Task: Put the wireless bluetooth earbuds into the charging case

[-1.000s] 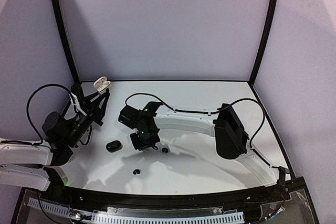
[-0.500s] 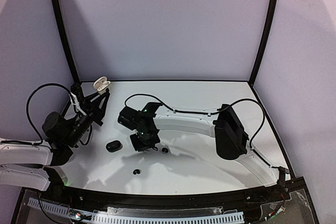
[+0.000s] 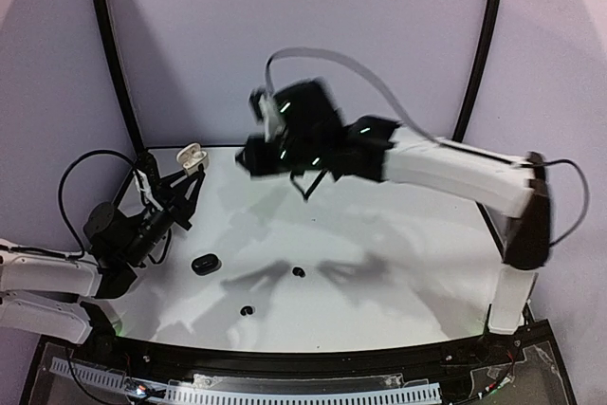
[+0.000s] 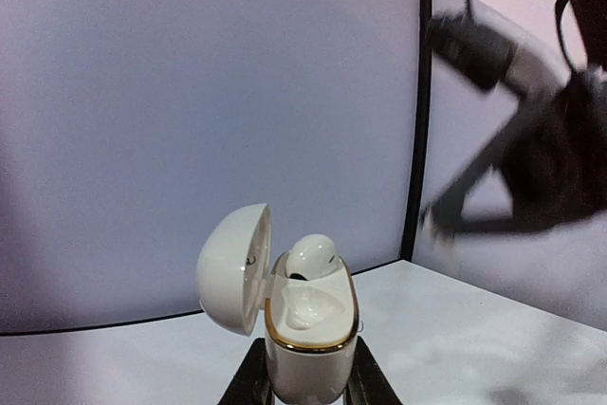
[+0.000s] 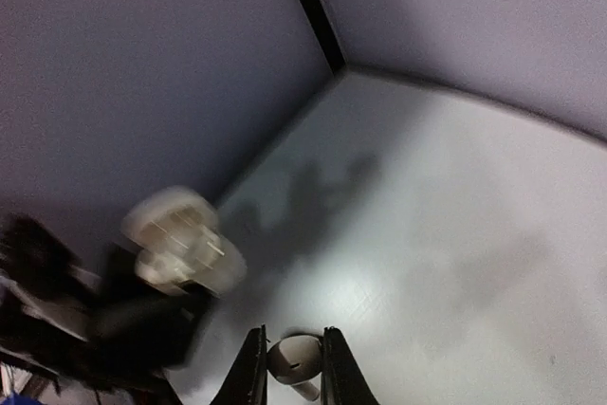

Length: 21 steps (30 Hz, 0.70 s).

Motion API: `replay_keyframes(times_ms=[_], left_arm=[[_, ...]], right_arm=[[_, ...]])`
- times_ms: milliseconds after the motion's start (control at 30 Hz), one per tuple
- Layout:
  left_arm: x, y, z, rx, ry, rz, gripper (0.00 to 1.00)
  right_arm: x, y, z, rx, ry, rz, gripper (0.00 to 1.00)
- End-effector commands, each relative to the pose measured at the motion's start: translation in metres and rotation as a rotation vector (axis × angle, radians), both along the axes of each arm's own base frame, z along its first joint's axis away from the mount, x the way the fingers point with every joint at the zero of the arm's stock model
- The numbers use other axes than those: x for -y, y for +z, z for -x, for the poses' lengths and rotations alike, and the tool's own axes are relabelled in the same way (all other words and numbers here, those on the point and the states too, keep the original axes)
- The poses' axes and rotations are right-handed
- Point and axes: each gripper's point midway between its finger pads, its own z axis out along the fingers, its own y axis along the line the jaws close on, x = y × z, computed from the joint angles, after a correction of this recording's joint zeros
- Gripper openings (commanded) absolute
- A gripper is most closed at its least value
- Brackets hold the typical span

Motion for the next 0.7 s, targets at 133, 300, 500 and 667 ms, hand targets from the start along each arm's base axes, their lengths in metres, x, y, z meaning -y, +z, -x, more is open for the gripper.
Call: replay_keyframes(times_ms=[133,300,500,667], left_arm=[[0.010,0.033,0.006,0.143,-0.047,0.036,0.01],[0.013,0.040,0.005,0.213,-0.020,0.001,0.01],[0.009,0.052,0.002,0.280,0.049,-0.026,0.01],[0.006,0.054,0.002,0.291,0.067,-0.022,0.01]], right_arm=[[-0.018,0.159,0.030,0.478,0.138,-0.480,0.00],[-0.037,0.168,0.049,0.582,0.247,-0.587,0.00],[-0.049,0.156,0.060,0.602,0.305,-0.621,0.00],[-0.065,0.134,0.062,0.580,0.328,-0.568,0.00]])
